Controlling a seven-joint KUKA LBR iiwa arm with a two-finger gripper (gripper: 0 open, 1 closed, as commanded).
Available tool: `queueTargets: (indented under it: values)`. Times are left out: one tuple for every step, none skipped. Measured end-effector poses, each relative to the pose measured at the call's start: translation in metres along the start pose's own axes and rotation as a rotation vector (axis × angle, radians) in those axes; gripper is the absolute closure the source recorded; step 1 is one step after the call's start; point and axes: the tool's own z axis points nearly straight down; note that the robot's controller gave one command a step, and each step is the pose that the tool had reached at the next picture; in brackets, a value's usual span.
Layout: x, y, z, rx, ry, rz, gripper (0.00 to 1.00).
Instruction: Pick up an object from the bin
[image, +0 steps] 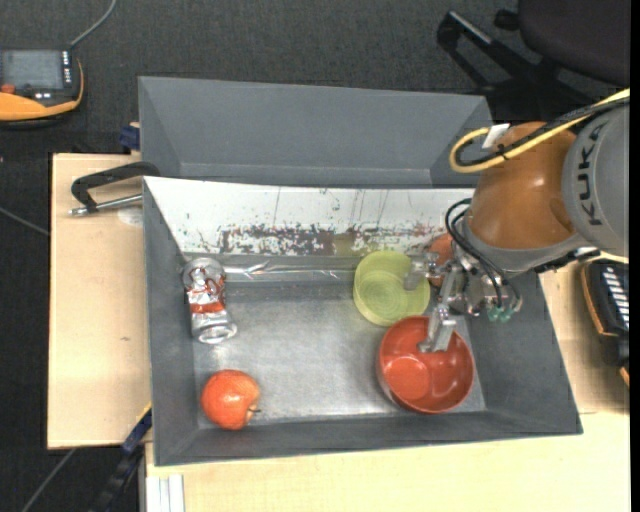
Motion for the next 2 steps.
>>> queueTargets:
  values:
    - [0.0100,-0.0395,0.0617,-0.001,0.002,-0.132,0.00]
    - [0.0073,-0.0376,0.0578,-0.001,-0.005,-0.135,1.00]
